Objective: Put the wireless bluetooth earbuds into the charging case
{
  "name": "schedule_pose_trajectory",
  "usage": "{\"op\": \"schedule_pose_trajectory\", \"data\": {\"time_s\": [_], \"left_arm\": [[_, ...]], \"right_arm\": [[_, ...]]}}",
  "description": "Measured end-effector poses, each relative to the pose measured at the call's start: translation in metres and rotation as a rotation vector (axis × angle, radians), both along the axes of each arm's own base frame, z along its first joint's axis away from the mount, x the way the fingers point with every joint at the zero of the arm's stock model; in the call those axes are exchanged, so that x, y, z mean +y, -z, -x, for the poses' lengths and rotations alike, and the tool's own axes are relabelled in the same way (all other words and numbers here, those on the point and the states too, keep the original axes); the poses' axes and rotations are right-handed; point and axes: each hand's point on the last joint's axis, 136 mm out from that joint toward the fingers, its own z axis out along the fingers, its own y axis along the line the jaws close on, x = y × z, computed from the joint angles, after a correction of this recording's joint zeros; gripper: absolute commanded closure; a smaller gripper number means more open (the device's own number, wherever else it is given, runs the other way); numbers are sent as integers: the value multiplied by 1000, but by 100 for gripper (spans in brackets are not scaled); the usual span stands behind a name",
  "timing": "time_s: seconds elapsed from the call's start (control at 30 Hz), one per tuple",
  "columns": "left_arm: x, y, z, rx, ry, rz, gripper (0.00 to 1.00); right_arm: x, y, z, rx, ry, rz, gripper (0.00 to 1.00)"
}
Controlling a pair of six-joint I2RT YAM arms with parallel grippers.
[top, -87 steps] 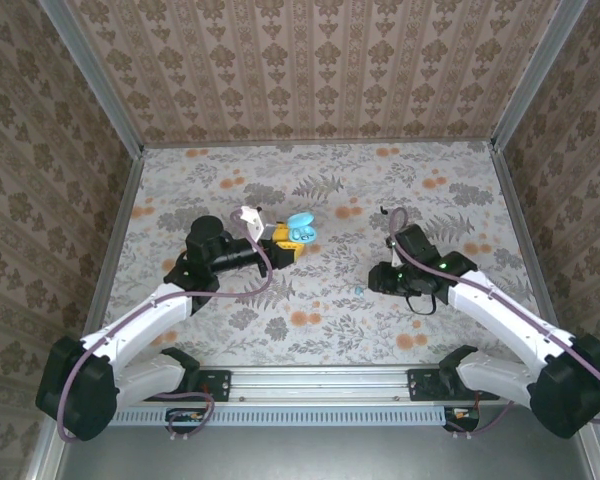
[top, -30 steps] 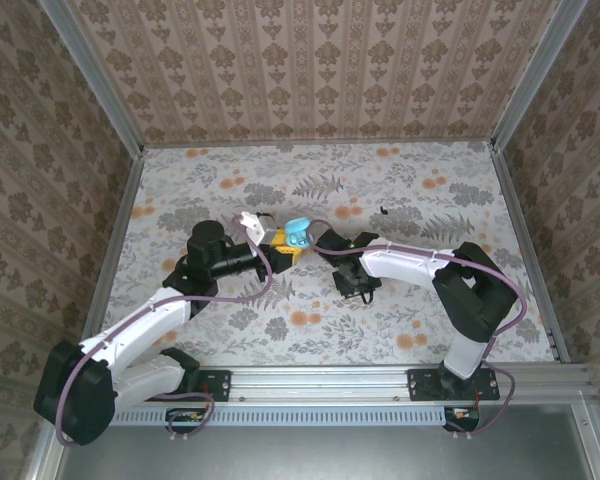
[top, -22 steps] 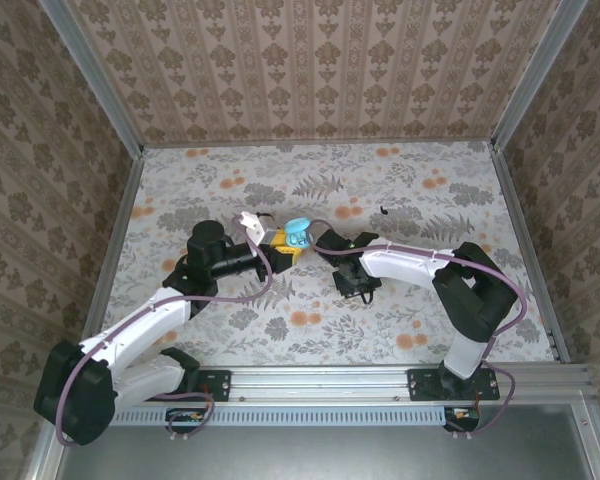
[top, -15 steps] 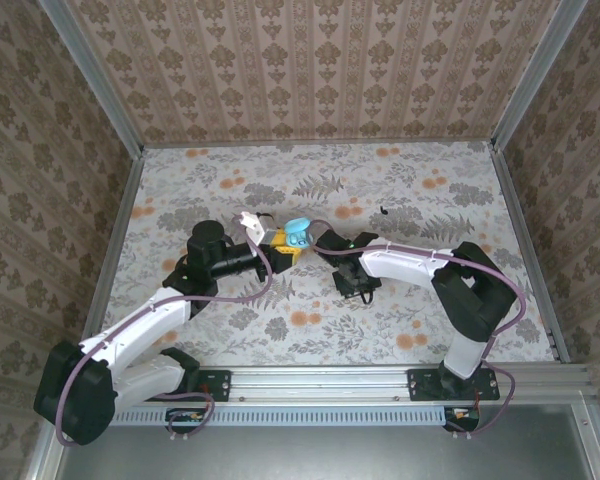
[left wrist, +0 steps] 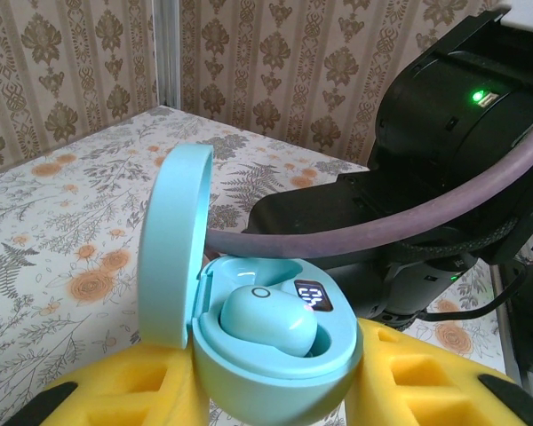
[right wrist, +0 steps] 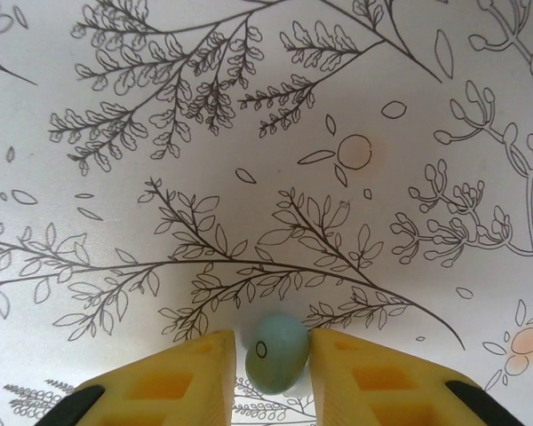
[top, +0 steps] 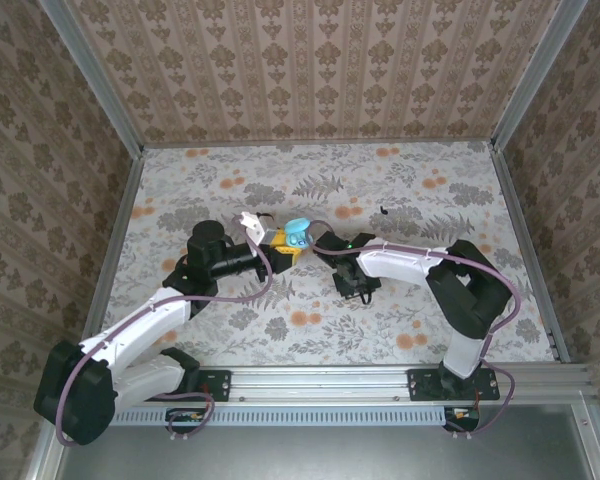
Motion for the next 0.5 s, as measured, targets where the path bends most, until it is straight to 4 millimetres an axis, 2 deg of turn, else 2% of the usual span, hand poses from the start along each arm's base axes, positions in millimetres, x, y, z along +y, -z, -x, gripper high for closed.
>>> {"op": "schedule_pose_trajectory", "data": {"time_s": [0.5], "left_arm": [[0, 3, 0, 7, 2, -8, 63]], "right_arm": [[0, -1, -2, -9, 2, -5, 80]]}}
